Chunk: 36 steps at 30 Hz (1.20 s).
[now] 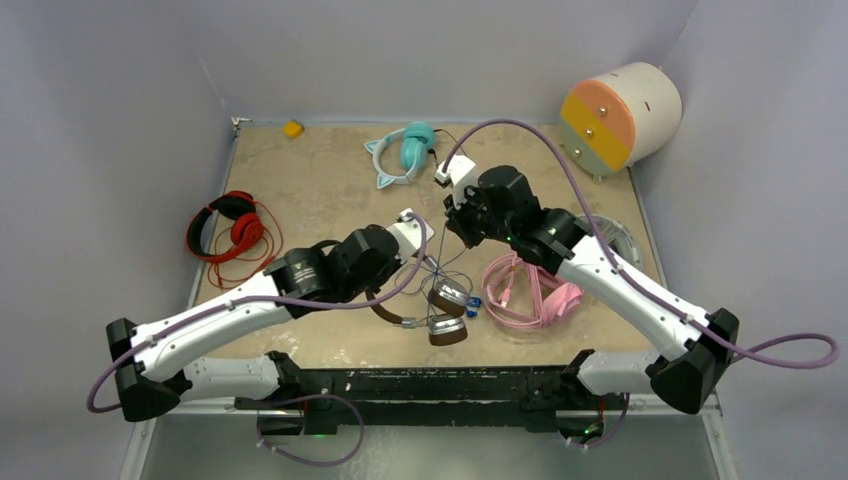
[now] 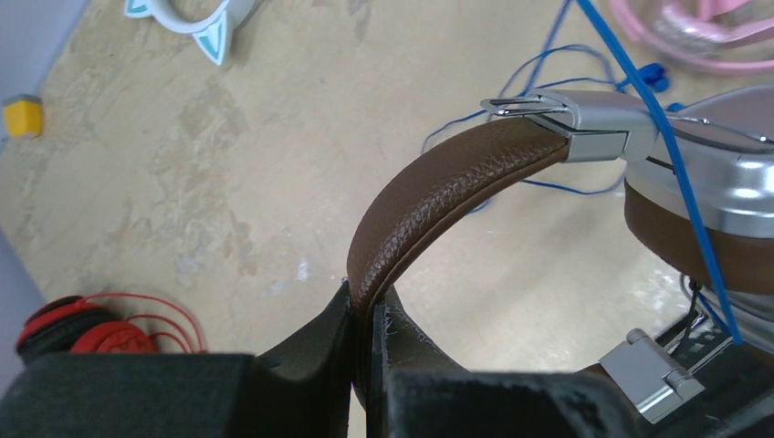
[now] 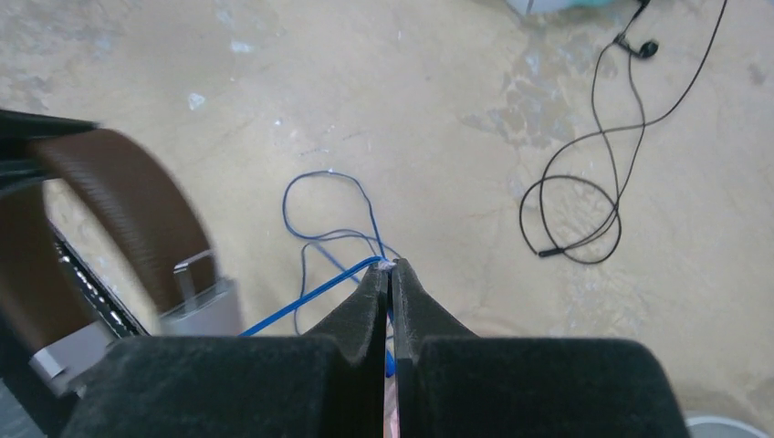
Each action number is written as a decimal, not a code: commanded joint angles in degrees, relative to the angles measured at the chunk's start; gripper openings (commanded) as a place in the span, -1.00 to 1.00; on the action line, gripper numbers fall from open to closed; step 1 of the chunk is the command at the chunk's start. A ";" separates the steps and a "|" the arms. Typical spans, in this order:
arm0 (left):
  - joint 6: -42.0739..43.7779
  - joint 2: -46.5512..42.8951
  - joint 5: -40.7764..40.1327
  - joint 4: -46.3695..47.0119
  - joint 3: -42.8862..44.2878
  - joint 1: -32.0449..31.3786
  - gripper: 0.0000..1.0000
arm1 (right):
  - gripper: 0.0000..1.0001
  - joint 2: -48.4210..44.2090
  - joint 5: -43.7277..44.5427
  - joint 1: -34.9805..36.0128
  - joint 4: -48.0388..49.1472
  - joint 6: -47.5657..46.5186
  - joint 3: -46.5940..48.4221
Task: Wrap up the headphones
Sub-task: Wrap the headphones cable around the headphones.
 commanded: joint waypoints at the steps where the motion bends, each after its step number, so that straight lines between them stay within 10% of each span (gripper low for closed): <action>1: -6.86 -5.73 9.34 0.84 3.10 0.39 -1.00 | -0.99 -0.03 2.91 -0.76 2.54 3.45 -1.64; 13: -19.60 -7.73 19.33 -3.49 5.43 10.00 -1.00 | -0.66 -8.37 2.07 -2.02 19.22 9.74 -16.18; 27: -31.23 -6.28 15.42 -14.90 20.60 10.05 -1.00 | 0.48 -15.09 -0.89 -3.26 48.99 17.75 -39.50; 36: -33.23 -4.29 12.43 -17.80 25.49 10.03 -1.00 | 0.59 -8.46 -12.50 -3.27 74.17 21.31 -49.02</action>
